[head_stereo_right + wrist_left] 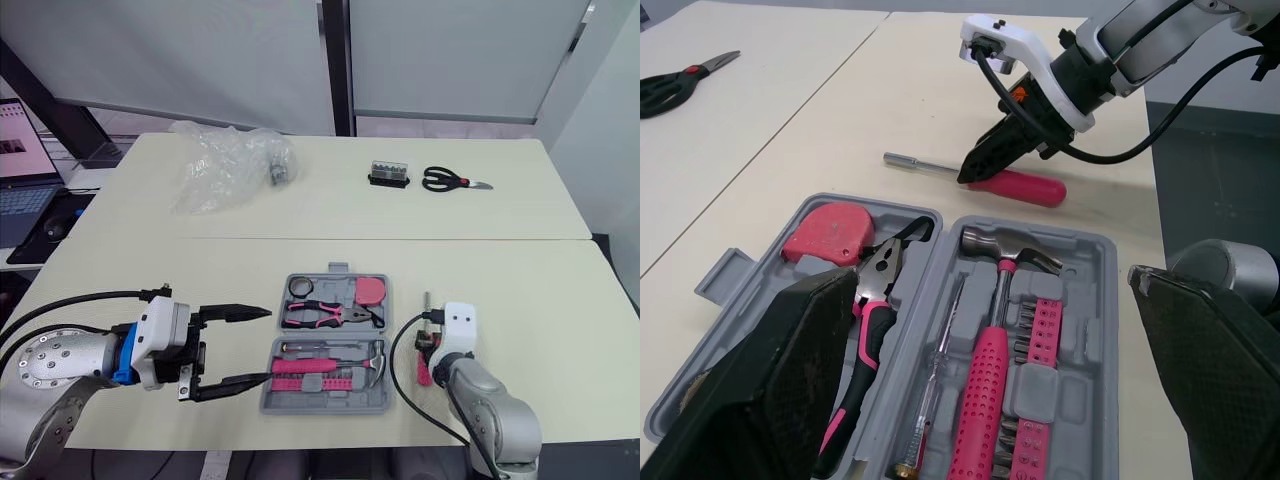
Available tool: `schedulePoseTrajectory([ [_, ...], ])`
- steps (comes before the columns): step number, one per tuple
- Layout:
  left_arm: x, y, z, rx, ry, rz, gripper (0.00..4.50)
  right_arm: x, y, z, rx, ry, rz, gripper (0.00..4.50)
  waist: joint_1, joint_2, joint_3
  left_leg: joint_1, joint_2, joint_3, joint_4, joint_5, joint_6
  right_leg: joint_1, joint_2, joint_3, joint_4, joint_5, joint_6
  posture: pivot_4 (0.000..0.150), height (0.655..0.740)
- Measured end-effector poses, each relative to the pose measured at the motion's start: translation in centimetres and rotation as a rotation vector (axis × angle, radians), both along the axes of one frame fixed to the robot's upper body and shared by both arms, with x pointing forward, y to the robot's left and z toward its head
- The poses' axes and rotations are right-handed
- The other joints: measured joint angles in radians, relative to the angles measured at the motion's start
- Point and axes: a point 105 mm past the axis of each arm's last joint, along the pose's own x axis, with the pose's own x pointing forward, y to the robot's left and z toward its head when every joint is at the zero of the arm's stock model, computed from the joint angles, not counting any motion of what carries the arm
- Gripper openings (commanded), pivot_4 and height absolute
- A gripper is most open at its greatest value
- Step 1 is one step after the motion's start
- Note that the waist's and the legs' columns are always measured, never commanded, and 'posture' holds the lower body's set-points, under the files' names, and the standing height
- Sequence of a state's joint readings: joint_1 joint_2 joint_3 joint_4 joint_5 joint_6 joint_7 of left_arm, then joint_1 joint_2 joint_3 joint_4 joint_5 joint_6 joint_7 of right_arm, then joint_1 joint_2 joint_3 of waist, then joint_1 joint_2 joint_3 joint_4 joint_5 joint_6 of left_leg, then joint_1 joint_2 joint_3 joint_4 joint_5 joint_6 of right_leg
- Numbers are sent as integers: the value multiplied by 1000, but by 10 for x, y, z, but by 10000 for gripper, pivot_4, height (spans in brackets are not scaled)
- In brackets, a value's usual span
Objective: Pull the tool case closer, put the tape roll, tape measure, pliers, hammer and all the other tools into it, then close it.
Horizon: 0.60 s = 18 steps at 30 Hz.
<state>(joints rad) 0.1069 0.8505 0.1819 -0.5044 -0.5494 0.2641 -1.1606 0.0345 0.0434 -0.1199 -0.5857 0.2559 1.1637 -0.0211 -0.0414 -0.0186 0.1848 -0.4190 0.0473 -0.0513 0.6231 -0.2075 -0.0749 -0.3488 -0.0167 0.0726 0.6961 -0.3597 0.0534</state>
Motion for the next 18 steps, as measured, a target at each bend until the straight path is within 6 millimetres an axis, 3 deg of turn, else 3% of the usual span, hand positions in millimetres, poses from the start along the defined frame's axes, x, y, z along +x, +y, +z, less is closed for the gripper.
schedulePoseTrajectory([
  [3, 1, 1, 0, 0, 0, 15, 45000, 4, -8, 13, 8, -49, -18, 34163, 0, 0, 0, 0, 0, 0, 0, 0, 0, 0, 0, 0, 0, 0, 0, 1500, 7400],
  [5, 1, 1, -1, 0, 4, 23, 45000, 11, -14, 35, -49, -134, 51, 34163, -1, 1, 1, 0, 0, 1, 0, 0, 0, 0, 0, 0, 0, 0, 0, 1500, 7400],
  [8, 0, 2, -4, -1, 14, 38, 45000, 19, -33, 64, -275, -238, 225, 34163, 1, 1, 1, 0, -1, 1, 0, 0, 0, 0, -1, 0, -1, 0, 0, 1500, 7400],
  [10, -1, 3, -6, -1, 21, 45, 45000, 22, -35, 70, -380, -264, 416, 34163, 1, 0, 0, 0, 0, 0, 0, 0, 0, 0, 0, -1, -1, -1, -1, 1500, 7400],
  [13, 0, 3, -6, 2, 13, 46, 45000, 19, -29, 65, -534, -246, 848, 34163, -2, 3, 3, 0, 0, 1, 0, 0, 0, 0, 0, 0, -1, -1, -1, 1500, 7400],
  [18, -2, 0, -7, 5, 3, 42, 45000, 20, -30, 73, -914, -279, 1525, 34163, -15, 2, 3, 2, 1, 0, 1, 0, 0, 2, 1, -1, -1, -1, -1, 1500, 7400],
])
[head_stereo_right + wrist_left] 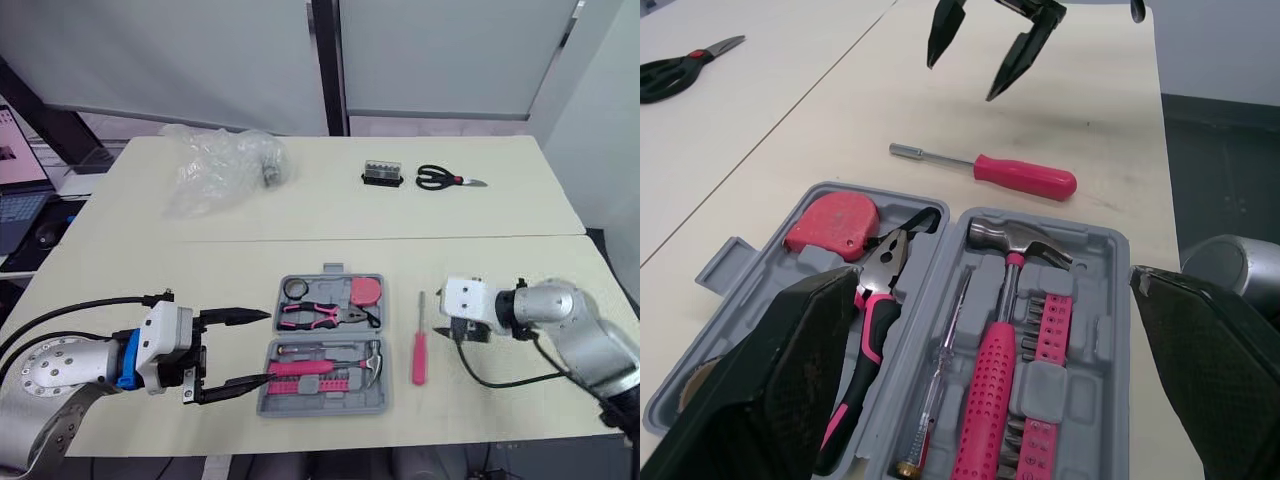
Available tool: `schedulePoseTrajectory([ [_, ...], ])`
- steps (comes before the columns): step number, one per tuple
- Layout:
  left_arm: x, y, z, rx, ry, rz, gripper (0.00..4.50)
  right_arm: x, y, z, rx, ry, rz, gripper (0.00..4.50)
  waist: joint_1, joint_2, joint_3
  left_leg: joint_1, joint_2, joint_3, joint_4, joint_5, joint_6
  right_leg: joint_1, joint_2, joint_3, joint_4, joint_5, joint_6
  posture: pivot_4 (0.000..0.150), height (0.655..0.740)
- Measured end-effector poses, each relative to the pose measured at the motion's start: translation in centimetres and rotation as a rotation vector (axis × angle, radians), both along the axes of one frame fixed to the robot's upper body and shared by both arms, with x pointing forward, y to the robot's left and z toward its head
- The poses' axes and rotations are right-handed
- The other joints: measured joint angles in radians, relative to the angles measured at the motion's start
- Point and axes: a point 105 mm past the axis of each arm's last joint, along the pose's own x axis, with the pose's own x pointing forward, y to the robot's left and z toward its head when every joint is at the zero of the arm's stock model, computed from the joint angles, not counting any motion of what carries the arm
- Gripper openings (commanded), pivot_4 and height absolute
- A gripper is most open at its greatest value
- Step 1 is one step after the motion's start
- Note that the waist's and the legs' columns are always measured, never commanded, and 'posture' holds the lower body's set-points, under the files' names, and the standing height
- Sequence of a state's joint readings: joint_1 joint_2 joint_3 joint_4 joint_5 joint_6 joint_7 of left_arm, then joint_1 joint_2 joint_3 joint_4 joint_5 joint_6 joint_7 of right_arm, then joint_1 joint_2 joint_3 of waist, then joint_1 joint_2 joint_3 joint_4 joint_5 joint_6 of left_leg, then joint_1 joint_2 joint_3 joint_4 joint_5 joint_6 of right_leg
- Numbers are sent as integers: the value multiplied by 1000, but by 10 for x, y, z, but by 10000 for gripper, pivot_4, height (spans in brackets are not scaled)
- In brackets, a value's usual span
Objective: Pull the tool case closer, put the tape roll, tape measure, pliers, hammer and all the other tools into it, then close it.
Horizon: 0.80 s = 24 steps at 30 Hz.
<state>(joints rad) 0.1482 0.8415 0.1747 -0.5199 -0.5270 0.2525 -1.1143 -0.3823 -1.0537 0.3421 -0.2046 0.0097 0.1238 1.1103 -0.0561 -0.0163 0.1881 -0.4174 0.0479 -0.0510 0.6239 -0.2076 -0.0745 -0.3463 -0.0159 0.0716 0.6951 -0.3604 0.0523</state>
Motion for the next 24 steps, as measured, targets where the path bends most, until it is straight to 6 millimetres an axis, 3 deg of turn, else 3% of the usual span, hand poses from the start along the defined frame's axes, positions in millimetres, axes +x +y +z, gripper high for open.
schedulePoseTrajectory([
  [5, -1, -4, -2, 1, 2, -7, 45000, 4, 14, -6, -291, 12, 457, 34163, -5, -1, 1, 1, 0, 0, 1, 0, 0, 2, 0, 0, 0, 0, 0, 1500, 7400],
  [9, -3, -8, -2, 4, -2, -22, 45000, 4, 29, -22, -406, 39, 651, 34163, 1, -1, 1, 1, 0, -1, 2, 0, 0, 3, -1, -1, 0, 0, 0, 1500, 7400],
  [14, -5, -11, -4, 4, 0, -23, 45000, 4, 43, -39, -474, 68, 766, 34163, 9, -1, 1, 1, -1, -2, 3, 0, 0, 4, -2, -1, 0, 0, 0, 1500, 7400],
  [22, -8, -17, -4, -1, -6, -25, 45000, 15, 46, -49, -547, 75, 817, 34163, 8, -1, 1, 2, -1, -2, 3, 0, 0, 4, -1, -2, 1, 0, 0, 1500, 7400],
  [24, -8, -17, -5, -1, -6, -22, 45000, 17, 47, -51, -556, 75, 827, 30518, 8, -1, 1, 2, 0, -3, 3, 0, 0, 4, -1, -2, 1, 0, 0, 1500, 7400],
])
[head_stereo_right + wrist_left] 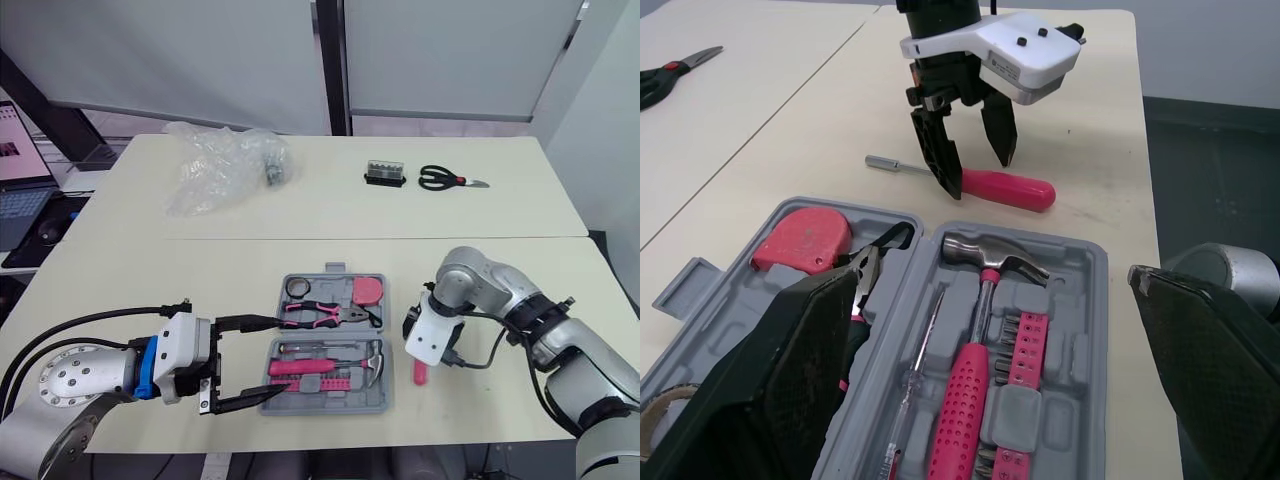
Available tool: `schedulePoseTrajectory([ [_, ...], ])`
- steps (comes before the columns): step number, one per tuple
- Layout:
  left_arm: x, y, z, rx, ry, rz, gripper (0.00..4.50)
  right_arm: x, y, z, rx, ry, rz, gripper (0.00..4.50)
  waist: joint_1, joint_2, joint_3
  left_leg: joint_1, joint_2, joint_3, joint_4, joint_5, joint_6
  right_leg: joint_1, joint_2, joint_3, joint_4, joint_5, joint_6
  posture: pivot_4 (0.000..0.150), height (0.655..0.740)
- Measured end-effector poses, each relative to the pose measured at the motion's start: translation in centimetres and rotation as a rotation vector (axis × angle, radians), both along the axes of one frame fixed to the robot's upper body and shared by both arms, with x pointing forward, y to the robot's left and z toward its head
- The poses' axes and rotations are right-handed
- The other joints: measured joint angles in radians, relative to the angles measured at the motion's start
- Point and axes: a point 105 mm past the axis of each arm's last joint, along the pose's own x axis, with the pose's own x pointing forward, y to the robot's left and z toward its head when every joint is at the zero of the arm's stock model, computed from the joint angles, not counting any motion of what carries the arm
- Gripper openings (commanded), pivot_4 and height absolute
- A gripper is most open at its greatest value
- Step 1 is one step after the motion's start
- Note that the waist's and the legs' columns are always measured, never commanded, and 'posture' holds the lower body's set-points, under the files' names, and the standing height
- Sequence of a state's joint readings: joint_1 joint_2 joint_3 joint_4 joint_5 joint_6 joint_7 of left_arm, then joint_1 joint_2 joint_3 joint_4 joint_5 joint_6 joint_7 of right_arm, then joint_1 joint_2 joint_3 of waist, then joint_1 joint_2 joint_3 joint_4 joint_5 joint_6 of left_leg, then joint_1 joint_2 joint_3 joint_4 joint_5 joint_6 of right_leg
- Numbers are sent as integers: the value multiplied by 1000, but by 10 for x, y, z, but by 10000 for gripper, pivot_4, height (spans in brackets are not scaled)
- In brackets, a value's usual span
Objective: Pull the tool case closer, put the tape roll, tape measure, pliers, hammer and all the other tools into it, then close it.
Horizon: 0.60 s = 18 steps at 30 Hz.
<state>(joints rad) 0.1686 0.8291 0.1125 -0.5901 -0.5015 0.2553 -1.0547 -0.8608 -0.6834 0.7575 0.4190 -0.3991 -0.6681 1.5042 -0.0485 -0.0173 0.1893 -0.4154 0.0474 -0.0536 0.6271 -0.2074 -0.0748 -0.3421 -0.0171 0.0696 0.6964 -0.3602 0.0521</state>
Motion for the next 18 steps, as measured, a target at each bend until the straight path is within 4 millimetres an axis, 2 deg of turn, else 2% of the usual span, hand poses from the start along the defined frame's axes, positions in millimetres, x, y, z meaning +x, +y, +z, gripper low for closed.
schedulePoseTrajectory([
  [6, 1, 1, -1, 1, -2, 21, 45000, 6, 2, -8, -15, -13, 30, 16714, 0, 0, 0, 0, 0, 0, 0, 0, 0, 0, 0, 0, 0, 0, 0, 1500, 7400],
  [11, 2, 1, -1, 2, -5, 29, 45000, 6, 1, -8, -20, -23, 48, 7775, 1, 0, 0, 1, 0, 0, 0, 0, 0, 1, 0, 0, 0, 0, 0, 1500, 7400],
  [12, 2, 1, -1, 3, -6, 31, 45000, 6, 1, -8, -18, -25, 50, 6448, 1, 0, 0, 1, 0, 0, 0, 0, 0, 1, 0, 0, 0, 0, 0, 1500, 7400],
  [15, 3, 1, -1, 7, -12, 36, 45000, 8, 2, -7, -8, -33, 42, 6383, 1, 0, 0, 1, 0, 0, 0, 0, 0, 1, 0, 0, 0, 0, 0, 1500, 7400],
  [18, 4, -1, -1, 5, -16, 28, 45000, 10, -1, -3, 27, -39, -42, 6383, 2, 0, 0, 0, 0, 0, 0, 0, 0, 1, 0, 0, 1, 0, 0, 1500, 7400],
])
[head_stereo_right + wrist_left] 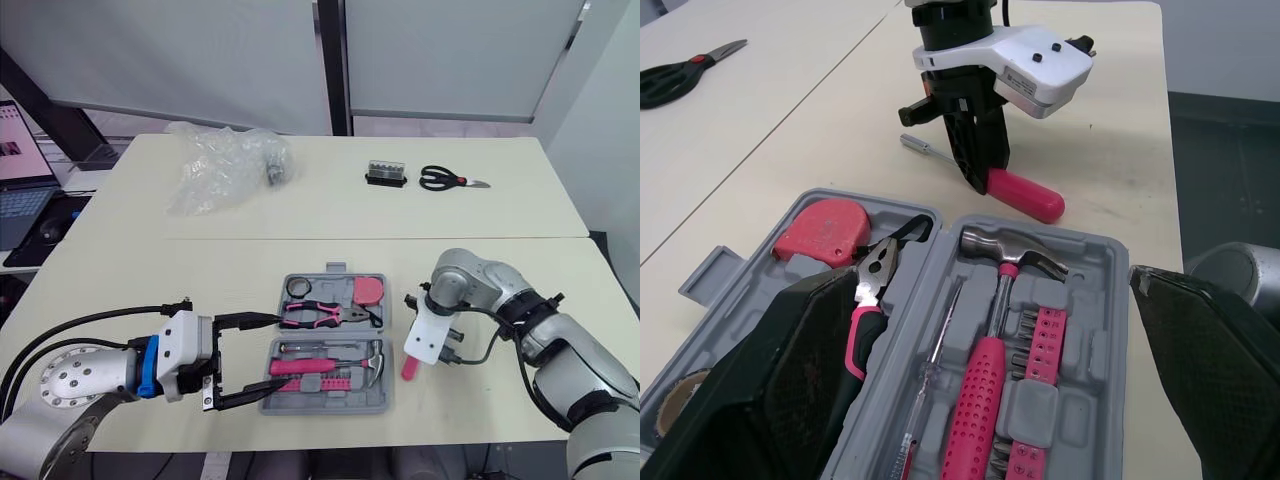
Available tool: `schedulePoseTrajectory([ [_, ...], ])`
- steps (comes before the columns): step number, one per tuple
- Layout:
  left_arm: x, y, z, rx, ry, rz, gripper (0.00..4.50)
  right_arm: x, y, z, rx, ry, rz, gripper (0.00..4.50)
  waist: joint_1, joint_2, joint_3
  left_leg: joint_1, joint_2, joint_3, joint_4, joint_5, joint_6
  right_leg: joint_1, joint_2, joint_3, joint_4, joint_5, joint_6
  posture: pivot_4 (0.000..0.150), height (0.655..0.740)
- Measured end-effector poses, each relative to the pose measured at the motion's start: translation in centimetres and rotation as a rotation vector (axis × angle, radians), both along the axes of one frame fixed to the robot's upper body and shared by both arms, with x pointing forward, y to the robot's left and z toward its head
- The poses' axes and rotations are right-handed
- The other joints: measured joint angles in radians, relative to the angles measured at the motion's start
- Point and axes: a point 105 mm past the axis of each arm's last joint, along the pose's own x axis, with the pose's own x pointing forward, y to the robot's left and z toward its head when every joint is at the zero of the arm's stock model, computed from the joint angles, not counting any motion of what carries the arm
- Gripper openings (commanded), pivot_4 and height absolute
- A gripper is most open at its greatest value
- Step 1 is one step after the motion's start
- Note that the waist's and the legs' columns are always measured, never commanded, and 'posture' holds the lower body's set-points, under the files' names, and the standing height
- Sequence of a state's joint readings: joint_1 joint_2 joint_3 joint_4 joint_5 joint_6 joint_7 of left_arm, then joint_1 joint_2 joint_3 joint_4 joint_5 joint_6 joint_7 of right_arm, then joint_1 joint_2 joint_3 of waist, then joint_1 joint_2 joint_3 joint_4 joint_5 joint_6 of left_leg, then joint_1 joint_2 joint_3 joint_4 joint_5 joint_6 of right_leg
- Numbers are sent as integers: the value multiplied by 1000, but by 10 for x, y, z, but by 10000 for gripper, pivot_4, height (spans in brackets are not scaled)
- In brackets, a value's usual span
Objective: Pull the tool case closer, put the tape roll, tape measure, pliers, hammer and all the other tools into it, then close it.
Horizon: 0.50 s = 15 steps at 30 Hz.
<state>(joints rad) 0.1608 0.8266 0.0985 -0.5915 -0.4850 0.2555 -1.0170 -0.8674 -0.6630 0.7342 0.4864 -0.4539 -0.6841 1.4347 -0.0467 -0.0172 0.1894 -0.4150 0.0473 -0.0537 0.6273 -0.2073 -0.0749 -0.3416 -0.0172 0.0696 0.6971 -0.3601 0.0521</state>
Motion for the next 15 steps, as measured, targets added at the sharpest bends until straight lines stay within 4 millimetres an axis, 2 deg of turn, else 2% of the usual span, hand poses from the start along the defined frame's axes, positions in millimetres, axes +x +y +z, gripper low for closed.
schedulePoseTrajectory([
  [2, 1, -3, 1, -11, -9, -6, 45000, -1, -9, 9, 57, 7, -114, 6383, 7, 0, 0, -1, 0, 0, 0, 0, 0, 0, 0, 0, 0, 0, 0, 1500, 7400],
  [5, 2, -5, 1, -26, -13, -10, 45000, -7, -40, 21, 92, 37, -321, 6382, 21, 0, 0, -1, -1, -1, 0, 0, 0, 0, -1, 0, -1, 0, 0, 1500, 7400],
  [8, 3, -7, 0, -37, -27, -8, 45000, -26, -72, 25, 170, 127, -665, 6382, 31, 0, 0, -1, -1, -2, 0, 0, 0, 2, -1, -1, -2, 0, 0, 1500, 7400],
  [10, 5, -8, -1, -43, -34, -11, 45000, -41, -80, 22, 238, 213, -890, 6381, 30, 0, 0, -1, -1, -2, 0, 0, 0, 2, 0, -1, -2, 0, 0, 1500, 7400],
  [15, 8, -10, -2, -46, -42, -17, 45000, -77, -76, 18, 385, 412, -1361, 6381, 12, 1, 0, 1, 0, -2, 0, 0, 0, 2, 2, 1, -1, 0, 0, 1500, 7400],
])
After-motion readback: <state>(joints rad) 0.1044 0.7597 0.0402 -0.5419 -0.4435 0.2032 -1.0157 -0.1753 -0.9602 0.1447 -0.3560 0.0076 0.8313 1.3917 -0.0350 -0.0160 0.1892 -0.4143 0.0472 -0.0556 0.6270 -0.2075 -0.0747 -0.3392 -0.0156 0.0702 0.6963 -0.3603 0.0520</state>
